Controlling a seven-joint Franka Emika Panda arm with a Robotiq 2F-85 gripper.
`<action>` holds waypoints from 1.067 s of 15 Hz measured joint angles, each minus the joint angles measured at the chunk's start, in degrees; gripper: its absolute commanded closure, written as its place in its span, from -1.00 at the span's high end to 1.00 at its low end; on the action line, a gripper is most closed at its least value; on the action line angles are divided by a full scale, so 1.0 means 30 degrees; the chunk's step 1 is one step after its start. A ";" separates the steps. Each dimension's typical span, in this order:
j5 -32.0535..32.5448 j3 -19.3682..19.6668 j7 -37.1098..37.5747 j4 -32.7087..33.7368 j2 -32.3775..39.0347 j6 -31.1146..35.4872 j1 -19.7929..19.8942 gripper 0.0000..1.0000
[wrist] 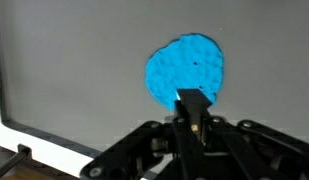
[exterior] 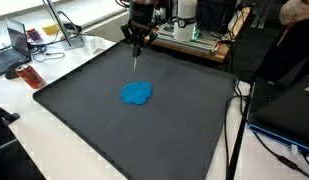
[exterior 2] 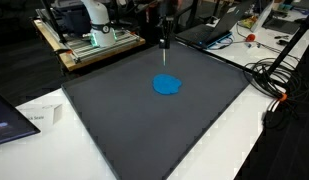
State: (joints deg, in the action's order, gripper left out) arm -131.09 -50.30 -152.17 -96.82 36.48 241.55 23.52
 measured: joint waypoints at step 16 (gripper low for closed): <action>-0.3892 0.1801 -0.1149 0.0657 0.0266 -0.1451 -0.1228 -0.94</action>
State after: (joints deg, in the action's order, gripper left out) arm -142.76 -44.90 -155.62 -94.85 37.28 237.20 19.83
